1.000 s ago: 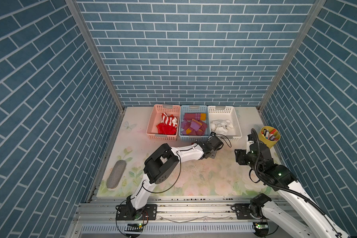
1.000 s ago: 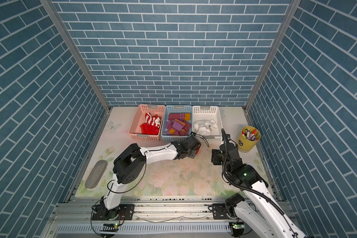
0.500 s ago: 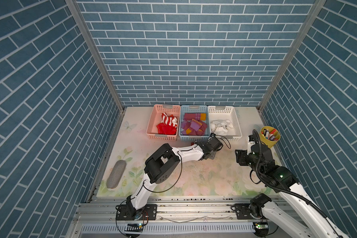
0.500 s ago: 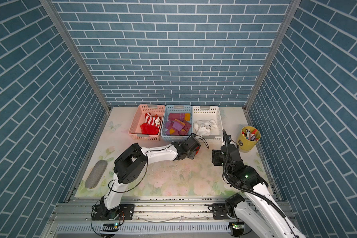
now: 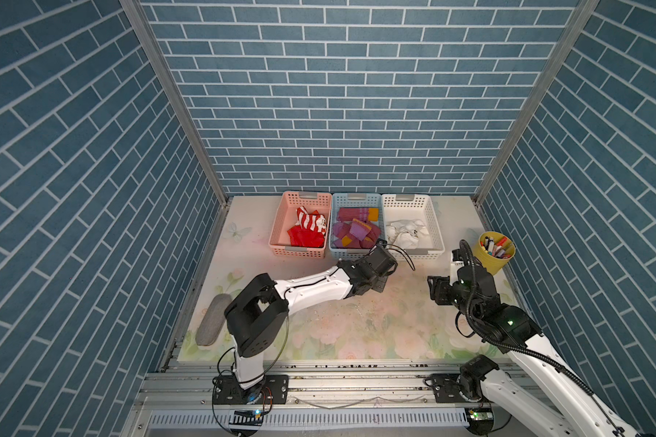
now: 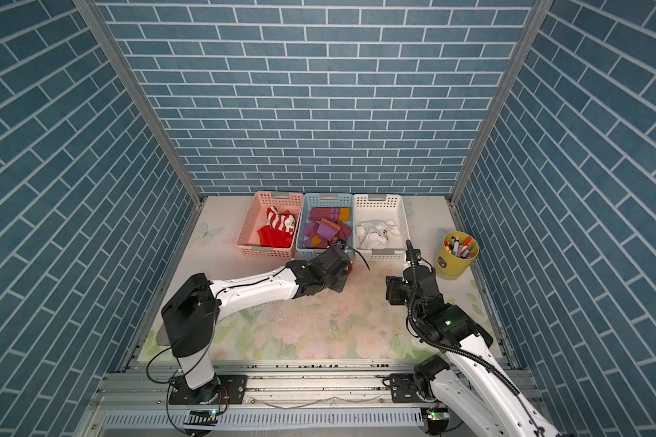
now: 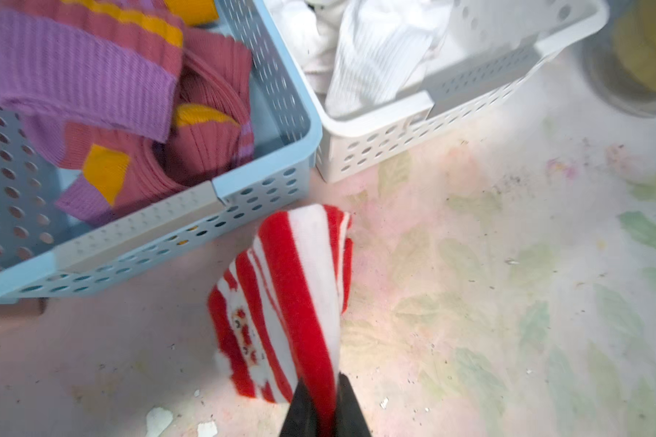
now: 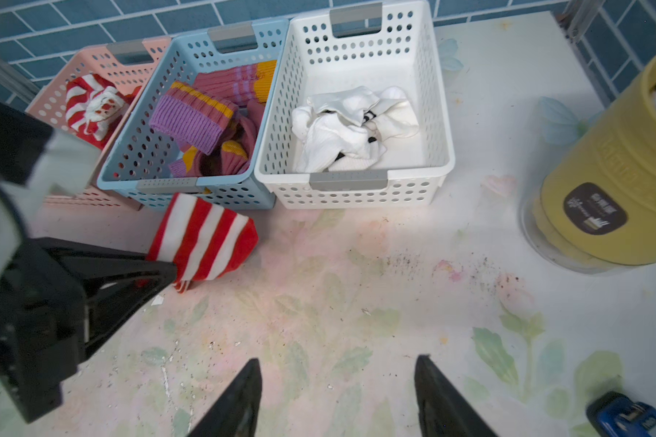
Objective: Sort the socks into the basket by color
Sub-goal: Pick up the sock at the center of the board, then place the sock in the bin.
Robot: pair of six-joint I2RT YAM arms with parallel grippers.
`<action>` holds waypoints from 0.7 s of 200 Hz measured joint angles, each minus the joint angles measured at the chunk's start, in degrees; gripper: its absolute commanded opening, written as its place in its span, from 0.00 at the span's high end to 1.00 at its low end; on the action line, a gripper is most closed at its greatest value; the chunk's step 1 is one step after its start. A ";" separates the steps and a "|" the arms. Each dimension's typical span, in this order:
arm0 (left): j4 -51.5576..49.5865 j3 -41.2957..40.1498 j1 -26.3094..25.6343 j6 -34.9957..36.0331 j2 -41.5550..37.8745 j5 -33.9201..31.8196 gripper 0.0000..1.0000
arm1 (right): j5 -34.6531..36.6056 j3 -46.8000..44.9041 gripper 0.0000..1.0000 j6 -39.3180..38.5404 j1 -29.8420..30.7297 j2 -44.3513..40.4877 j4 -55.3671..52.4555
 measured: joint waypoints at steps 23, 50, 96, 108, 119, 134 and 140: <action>-0.61 -1.90 0.00 0.79 -4.57 0.22 0.89 | -3.82 -0.22 0.37 -0.17 0.00 1.49 2.32; -1.86 -2.82 0.00 2.08 -9.38 0.17 0.88 | -8.39 -0.33 0.39 -0.17 0.00 3.78 5.44; -4.76 -2.86 0.02 4.85 -16.26 0.28 0.88 | -16.44 -0.81 0.40 -0.17 0.00 7.10 10.58; -5.27 -2.99 0.31 5.42 -17.73 0.81 0.88 | -17.77 -0.83 0.40 -0.15 0.00 7.67 11.67; -5.75 -3.06 0.70 5.81 -18.88 1.33 0.88 | -18.78 -0.83 0.41 -0.13 0.00 8.07 12.50; -6.38 -3.06 1.40 6.45 -19.98 1.75 0.88 | -19.69 -0.83 0.41 -0.13 0.00 8.35 13.03; -6.64 -3.06 1.68 6.67 -20.28 1.90 0.88 | -19.96 -0.85 0.41 -0.13 0.00 8.41 13.20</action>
